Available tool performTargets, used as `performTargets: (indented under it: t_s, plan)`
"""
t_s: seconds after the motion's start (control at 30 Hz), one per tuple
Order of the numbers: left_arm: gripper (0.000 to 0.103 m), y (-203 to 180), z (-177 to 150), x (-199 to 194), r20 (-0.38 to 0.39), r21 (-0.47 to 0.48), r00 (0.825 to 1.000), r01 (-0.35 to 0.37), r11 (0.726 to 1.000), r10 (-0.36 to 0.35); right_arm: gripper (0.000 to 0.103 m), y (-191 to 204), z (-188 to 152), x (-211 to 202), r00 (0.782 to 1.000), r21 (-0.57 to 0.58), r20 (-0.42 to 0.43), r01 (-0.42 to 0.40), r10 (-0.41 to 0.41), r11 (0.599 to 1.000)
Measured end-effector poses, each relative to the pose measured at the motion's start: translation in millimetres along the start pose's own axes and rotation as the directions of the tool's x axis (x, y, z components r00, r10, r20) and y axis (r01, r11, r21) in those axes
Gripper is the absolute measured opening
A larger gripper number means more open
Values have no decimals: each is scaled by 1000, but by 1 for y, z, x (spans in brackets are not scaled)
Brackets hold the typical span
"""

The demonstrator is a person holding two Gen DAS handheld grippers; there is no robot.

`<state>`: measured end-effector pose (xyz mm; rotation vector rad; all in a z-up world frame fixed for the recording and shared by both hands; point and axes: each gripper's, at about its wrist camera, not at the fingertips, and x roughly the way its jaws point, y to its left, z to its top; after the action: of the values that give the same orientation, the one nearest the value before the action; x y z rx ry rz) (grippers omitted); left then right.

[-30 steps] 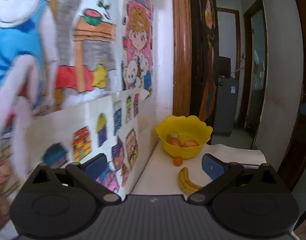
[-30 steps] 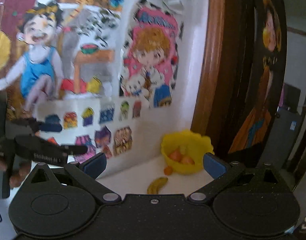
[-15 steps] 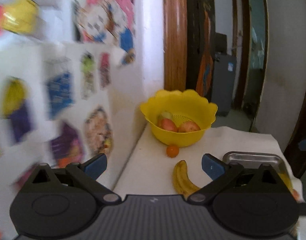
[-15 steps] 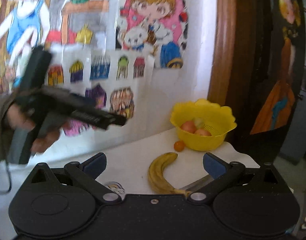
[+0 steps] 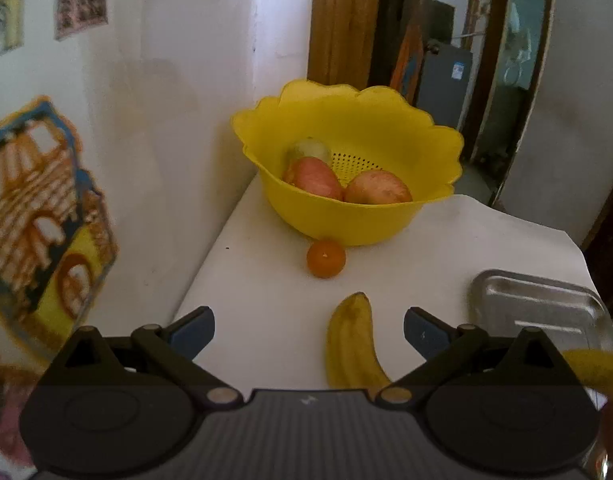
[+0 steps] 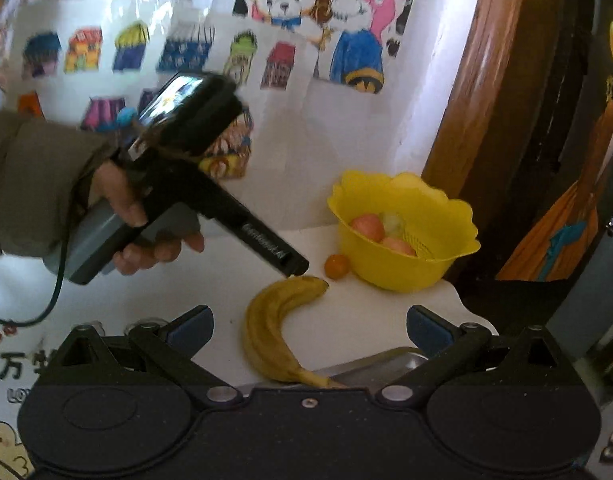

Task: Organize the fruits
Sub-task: 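Close left gripper on the small orange while right tool lowers over the banana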

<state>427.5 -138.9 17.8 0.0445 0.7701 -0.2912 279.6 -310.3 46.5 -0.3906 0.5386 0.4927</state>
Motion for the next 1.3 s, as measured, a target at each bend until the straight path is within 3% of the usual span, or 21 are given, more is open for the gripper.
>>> performTargets:
  t_s: [0.1, 0.27, 0.4, 0.57, 0.8, 0.97, 1.17, 1.3]
  plan:
    - [102, -1, 13, 15, -26, 13, 1000, -9, 1000, 10, 102, -1, 9, 15, 997, 39, -69, -32, 35, 999]
    - [91, -6, 31, 44, -72, 92, 997, -10, 996, 17, 95, -4, 19, 49, 980, 138, -192, -26, 53, 990]
    - [82, 3, 32, 64, -106, 62, 994, 14, 998, -7, 90, 1, 23, 71, 969, 203, -240, -4, 53, 979]
    - [73, 8, 31, 82, -121, 30, 992, 30, 999, -27, 81, 9, 25, 95, 956, 198, -291, 22, 37, 980]
    - [66, 6, 34, 94, -114, 14, 990, 83, 996, -81, 75, 9, 26, 108, 944, 208, -326, 22, 48, 978]
    - [38, 1, 35, 96, -122, 26, 989, 87, 996, -83, 70, 9, 23, 116, 937, 247, -348, 80, 11, 966]
    - [35, 3, 35, 91, -137, 4, 989, 59, 998, -58, 67, 16, 23, 124, 931, 247, -364, 113, -16, 962]
    - [35, 12, 32, 80, -146, -25, 989, -3, 1000, -1, 65, 20, 22, 127, 928, 240, -373, 116, -19, 964]
